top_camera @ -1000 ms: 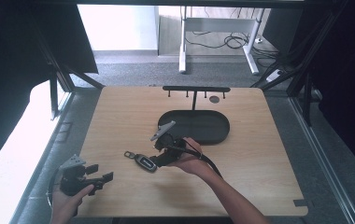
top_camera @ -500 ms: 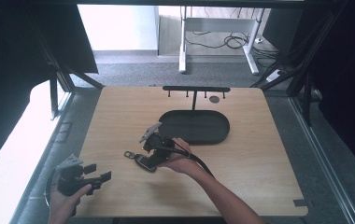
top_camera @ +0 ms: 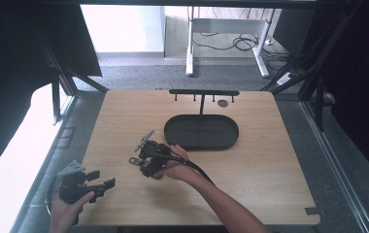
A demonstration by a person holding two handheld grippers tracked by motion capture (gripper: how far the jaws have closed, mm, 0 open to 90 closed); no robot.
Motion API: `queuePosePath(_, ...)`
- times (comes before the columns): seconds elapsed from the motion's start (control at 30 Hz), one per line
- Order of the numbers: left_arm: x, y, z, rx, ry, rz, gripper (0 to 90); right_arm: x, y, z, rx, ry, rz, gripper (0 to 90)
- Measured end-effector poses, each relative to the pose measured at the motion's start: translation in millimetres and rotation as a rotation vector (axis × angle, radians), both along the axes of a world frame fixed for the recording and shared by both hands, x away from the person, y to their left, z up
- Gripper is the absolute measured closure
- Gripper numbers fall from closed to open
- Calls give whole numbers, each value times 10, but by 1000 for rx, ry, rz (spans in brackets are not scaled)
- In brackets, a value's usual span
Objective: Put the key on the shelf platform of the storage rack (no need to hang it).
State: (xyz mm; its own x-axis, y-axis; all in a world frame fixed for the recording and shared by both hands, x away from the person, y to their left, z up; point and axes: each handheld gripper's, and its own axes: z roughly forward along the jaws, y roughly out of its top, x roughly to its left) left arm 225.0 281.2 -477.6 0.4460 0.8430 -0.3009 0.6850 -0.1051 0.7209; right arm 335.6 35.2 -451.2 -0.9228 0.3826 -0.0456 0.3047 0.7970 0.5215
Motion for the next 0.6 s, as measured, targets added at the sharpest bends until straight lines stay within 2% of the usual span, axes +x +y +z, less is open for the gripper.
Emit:
queuePosePath(0.27,0,-8,-2,-1,2,-3,223,45,94,-137,-28,9,-4,372)
queuePosePath(0.6,2,-34,-9,-1,2,-13,223,141,196,-367,-87,18,-22,377)
